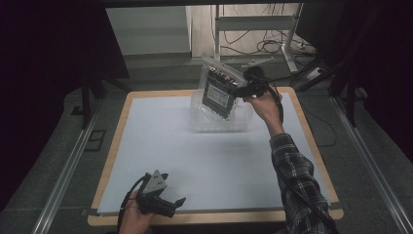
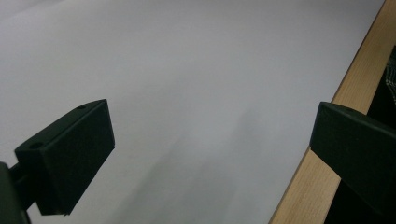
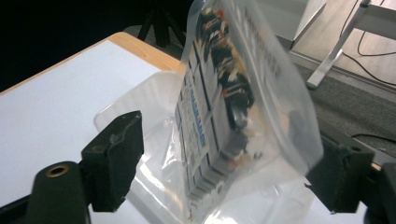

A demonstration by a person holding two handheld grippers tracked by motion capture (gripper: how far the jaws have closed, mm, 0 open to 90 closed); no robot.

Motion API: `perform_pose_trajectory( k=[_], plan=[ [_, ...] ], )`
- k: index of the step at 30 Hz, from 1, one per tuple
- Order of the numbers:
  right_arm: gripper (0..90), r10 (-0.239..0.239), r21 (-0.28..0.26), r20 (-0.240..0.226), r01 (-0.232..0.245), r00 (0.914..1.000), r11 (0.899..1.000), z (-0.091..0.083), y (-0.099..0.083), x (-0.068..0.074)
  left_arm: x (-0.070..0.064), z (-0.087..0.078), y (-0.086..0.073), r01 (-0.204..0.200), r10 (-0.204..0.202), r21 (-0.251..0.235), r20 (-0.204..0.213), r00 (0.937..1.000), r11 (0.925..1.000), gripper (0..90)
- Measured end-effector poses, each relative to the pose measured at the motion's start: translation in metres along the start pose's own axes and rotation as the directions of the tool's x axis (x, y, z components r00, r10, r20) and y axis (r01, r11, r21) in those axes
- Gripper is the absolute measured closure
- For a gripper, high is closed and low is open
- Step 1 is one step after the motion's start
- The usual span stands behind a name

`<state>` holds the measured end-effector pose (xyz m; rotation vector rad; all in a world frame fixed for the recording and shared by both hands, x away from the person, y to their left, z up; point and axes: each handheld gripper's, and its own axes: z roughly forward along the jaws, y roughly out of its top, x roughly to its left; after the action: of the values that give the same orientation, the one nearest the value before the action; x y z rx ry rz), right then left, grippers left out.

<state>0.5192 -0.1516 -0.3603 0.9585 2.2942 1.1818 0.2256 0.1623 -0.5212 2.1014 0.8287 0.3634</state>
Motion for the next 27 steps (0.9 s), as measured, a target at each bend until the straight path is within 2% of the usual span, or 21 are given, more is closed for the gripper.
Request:
perform_pose_trajectory(
  k=[8,14,20,27],
  plan=[
    [13.7,-0.011,-0.001,-0.027,0.011,0.9996,1.0,-0.016,-0.014,0.001,0.0,0.0,0.0,-0.001,0.001,0.002,-0.005,1.0,1.0,0.0],
    [11.1,-0.018,-0.003,-0.027,0.018,0.9995,1.0,-0.026,-0.023,0.005,-0.001,0.0,0.0,-0.002,0.002,0.0,-0.006,1.0,1.0,0.0],
    [8.3,-0.026,-0.004,-0.025,0.026,0.9994,1.0,-0.04,-0.035,0.01,-0.001,0.0,0.0,-0.004,0.004,0.003,-0.006,1.0,1.0,0.0],
    [6.2,-0.047,0.0,-0.056,0.047,0.9973,0.999,-0.059,-0.051,0.021,-0.002,0.0,0.001,-0.002,0.002,0.003,-0.006,1.0,1.0,0.0]
  ],
)
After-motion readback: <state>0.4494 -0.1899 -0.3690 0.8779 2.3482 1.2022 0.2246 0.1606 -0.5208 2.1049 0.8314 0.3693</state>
